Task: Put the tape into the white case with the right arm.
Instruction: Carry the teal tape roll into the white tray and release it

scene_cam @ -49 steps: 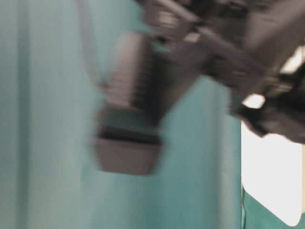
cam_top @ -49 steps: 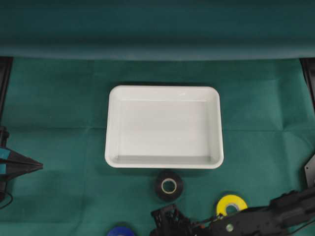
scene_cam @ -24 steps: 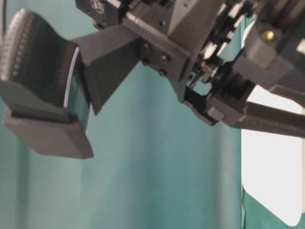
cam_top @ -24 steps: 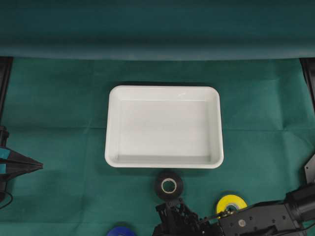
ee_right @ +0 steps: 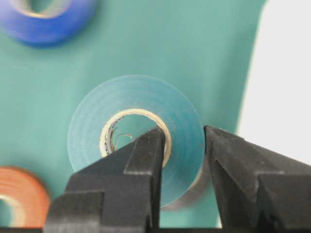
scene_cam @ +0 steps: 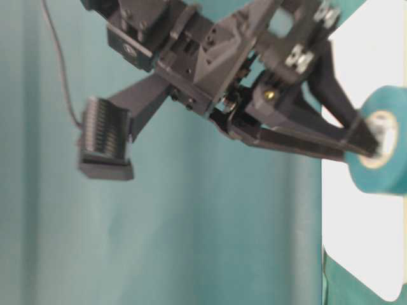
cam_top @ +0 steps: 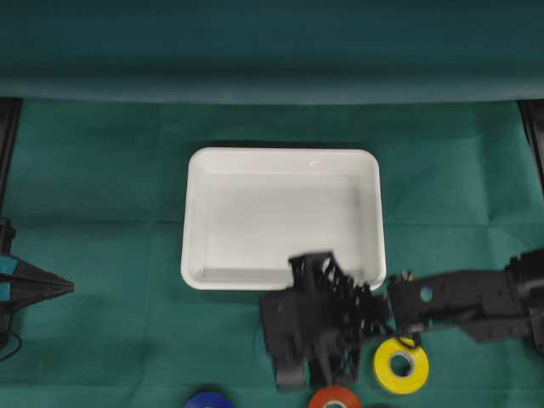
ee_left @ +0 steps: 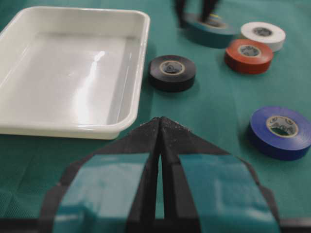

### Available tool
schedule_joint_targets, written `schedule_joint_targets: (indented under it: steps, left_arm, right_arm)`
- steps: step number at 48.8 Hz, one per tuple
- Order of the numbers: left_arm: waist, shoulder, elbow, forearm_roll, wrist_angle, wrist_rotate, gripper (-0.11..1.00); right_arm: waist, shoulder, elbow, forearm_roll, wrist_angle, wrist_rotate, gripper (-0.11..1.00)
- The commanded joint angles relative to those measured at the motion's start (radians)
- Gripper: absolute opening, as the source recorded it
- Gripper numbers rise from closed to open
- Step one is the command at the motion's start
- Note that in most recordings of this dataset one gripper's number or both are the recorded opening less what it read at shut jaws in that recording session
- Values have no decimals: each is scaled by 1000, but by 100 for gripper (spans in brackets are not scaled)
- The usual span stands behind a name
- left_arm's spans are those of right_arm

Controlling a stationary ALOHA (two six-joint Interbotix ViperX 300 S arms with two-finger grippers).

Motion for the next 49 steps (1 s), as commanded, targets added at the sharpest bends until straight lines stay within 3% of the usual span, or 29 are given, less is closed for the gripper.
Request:
schedule_joint_targets:
  steps: [1,13,22,49]
  left_arm:
    - [3,9,-12,-2,-5,0,0]
    - [3,9,-12,-2,-5,0,0]
    - [3,9,-12,-2,-5,0,0]
    - [3,9,-14,-2,-5,2,0]
  right_arm:
    - [-63,-38,0,-20,-5,2,0]
    - [-204,-29,26,-89,-37,-2,0]
    - [-256,-29,44,-103,-84,-2,0]
    - [-268,-11,72,-103,-158,2,0]
